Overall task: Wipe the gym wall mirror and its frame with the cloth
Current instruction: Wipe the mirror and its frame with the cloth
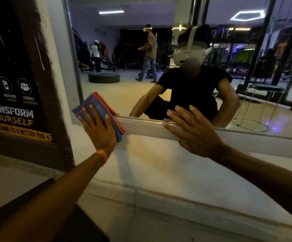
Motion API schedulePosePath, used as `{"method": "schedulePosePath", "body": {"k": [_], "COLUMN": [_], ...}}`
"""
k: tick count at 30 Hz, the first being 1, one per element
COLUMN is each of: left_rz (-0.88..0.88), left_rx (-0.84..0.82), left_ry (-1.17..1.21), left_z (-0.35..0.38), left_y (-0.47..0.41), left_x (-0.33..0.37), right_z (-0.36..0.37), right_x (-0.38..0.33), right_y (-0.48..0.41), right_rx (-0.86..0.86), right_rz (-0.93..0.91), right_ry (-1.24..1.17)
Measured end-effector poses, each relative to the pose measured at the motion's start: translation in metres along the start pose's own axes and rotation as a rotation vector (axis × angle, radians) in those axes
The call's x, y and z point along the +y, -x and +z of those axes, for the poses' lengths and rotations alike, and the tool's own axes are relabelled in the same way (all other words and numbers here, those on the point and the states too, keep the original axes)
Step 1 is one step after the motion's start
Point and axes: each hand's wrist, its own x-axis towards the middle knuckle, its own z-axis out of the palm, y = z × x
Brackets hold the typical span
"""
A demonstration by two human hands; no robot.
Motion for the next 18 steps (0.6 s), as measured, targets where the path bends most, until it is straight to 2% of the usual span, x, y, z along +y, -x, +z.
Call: {"method": "schedulePosePath", "body": {"k": [3, 5, 10, 14, 18], "left_rz": [-0.075, -0.152, 0.026, -0.178, -0.275], "left_rx": [0.060, 0.083, 0.009, 0.103, 0.168], "left_ry": [0.036, 0.093, 0.100, 0.126, 0.113], "left_z": [-0.001, 0.013, 0.046, 0.027, -0.001], "left_y": [-0.015, 0.004, 0.071, 0.020, -0.034], "left_x": [-0.004, 0.019, 0.064, 0.036, -0.005], "right_z": [0.000, 0.002, 0.008, 0.013, 0.014], "right_x": [-0.012, -0.019, -0.019, -0.020, -0.036], "right_y": [-0.019, -0.029, -0.029, -0.029, -0.044], "right_rx": [0.020, -0.020, -0.004, 0.032, 0.050], "right_rz": [0.004, 0.027, 0.019, 0.018, 0.029], "right_ry": [-0.013, -0.044, -0.042, -0.039, -0.081]}}
